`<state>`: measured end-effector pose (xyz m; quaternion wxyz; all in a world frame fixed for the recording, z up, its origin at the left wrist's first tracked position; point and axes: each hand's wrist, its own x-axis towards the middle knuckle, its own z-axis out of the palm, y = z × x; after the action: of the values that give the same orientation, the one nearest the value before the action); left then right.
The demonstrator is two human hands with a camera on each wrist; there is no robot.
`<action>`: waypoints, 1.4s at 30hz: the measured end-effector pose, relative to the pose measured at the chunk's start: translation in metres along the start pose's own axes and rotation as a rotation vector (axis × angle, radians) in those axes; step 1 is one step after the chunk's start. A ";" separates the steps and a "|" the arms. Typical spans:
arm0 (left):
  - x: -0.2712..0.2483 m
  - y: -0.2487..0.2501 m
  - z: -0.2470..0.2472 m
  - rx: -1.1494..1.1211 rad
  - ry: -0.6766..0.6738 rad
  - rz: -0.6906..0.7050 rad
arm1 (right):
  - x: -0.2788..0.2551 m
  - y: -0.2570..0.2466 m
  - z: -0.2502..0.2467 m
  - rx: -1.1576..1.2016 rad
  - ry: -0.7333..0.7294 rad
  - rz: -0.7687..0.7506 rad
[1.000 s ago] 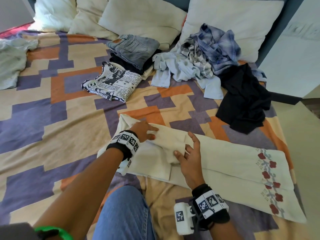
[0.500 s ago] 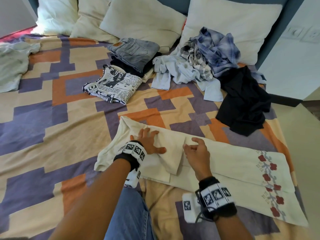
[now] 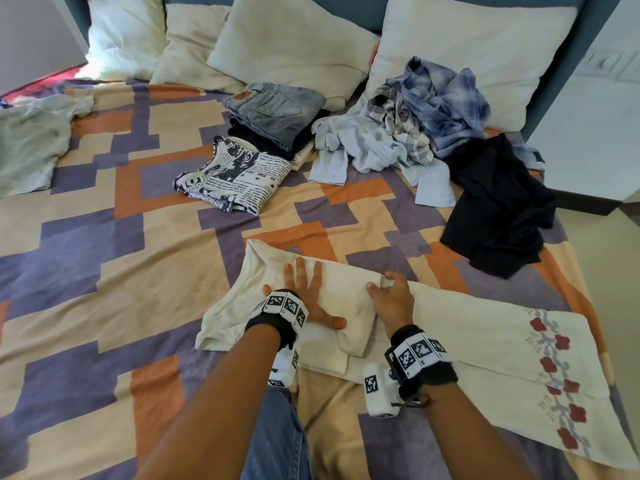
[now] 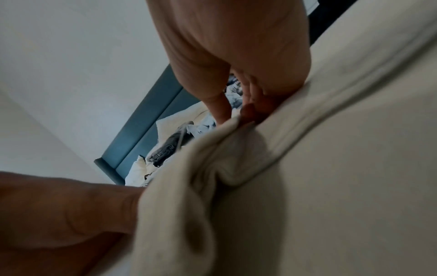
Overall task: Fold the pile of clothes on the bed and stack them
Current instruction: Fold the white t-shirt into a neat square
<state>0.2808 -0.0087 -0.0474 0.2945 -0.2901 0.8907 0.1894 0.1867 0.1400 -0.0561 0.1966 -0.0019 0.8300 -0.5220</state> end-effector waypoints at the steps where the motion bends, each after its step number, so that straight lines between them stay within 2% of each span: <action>1: 0.001 0.000 -0.001 -0.001 -0.003 -0.005 | 0.000 -0.001 -0.002 -0.007 -0.002 -0.004; 5: -0.004 0.009 0.001 0.033 0.016 -0.012 | -0.006 0.001 -0.013 -0.076 -0.059 -0.086; 8: -0.021 0.034 0.015 0.089 0.079 0.084 | -0.013 0.014 -0.023 -0.124 -0.113 -0.099; 10: -0.032 0.050 0.031 0.089 0.083 0.141 | -0.018 0.022 -0.035 -0.061 -0.113 -0.061; 12: -0.038 0.058 0.042 0.069 0.089 0.120 | -0.025 0.031 -0.054 0.010 -0.130 -0.021; 16: -0.049 0.072 0.032 0.101 0.069 0.008 | -0.046 0.054 -0.111 0.062 -0.160 -0.013; 17: -0.053 0.079 0.030 0.113 0.074 -0.007 | -0.051 0.059 -0.133 0.096 -0.111 -0.038; 19: -0.061 0.094 0.032 0.129 0.128 0.017 | -0.053 0.073 -0.174 0.083 0.108 -0.095; 22: -0.069 0.134 0.055 0.122 0.198 0.249 | -0.056 0.091 -0.236 -0.038 0.524 -0.095; 24: -0.072 0.163 0.078 0.113 0.168 0.376 | -0.055 0.096 -0.264 -0.088 0.617 -0.026; 26: -0.076 0.189 0.105 0.146 0.142 0.396 | -0.045 0.105 -0.280 -0.164 0.539 0.038; 28: -0.080 0.205 0.124 0.169 0.153 0.347 | -0.034 0.118 -0.284 -0.283 0.381 0.067; 30: -0.084 0.213 0.130 0.185 0.159 0.295 | -0.025 0.126 -0.285 -0.364 0.301 0.116; 34: -0.090 0.208 0.133 0.304 0.230 0.281 | -0.015 0.117 -0.288 -0.251 0.252 0.193; 39: -0.094 0.205 0.141 0.361 0.311 0.354 | -0.007 0.110 -0.296 0.084 0.154 0.205; 41: -0.090 0.201 0.138 0.282 0.274 0.414 | -0.019 0.096 -0.292 0.138 0.079 0.153; 42: -0.087 0.198 0.132 0.165 0.245 0.456 | -0.022 0.090 -0.289 0.125 0.057 0.104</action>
<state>0.2687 0.2444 -0.0586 0.1572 -0.0777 0.9744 0.1410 0.1304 0.4358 -0.0175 0.1993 0.0682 0.8000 -0.5617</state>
